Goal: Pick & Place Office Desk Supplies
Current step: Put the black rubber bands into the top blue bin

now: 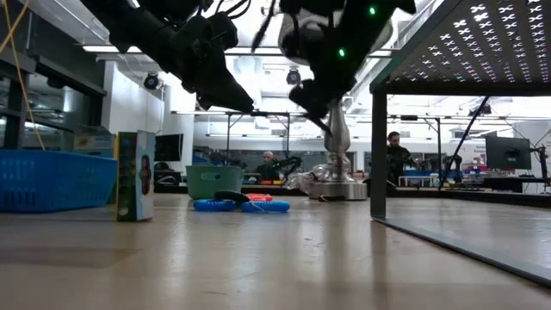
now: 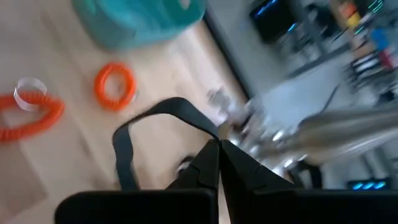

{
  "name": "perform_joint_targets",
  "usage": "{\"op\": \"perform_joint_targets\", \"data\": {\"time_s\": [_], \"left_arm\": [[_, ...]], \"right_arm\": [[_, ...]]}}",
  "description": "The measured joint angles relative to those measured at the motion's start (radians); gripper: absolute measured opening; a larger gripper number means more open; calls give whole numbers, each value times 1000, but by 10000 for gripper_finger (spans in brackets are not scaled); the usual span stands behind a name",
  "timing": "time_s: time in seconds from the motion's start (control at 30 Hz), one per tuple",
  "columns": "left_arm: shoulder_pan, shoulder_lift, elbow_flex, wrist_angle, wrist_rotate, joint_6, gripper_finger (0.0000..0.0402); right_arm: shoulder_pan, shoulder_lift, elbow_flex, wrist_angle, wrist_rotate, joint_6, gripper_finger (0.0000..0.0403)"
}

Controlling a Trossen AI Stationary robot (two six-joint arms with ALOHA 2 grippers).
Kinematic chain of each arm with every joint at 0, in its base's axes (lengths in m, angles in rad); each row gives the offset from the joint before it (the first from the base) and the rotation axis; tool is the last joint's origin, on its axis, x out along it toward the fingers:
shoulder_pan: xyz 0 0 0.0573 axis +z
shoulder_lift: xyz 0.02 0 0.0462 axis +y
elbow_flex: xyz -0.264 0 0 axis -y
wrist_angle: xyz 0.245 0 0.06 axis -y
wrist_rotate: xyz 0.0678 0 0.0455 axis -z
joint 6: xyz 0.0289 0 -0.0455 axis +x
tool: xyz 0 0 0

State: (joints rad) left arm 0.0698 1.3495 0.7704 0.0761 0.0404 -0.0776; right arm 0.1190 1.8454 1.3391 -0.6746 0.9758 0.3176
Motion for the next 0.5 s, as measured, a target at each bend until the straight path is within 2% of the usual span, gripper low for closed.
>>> {"op": "perform_joint_targets", "data": {"time_s": [0.13,0.5], "left_arm": [[0,0,0,0,0,0,101],[0,0,0,0,0,0,101]], "right_arm": [[21,0,47,6,46,-48,2],[101,0,101,-7,45,-59,2]]}}
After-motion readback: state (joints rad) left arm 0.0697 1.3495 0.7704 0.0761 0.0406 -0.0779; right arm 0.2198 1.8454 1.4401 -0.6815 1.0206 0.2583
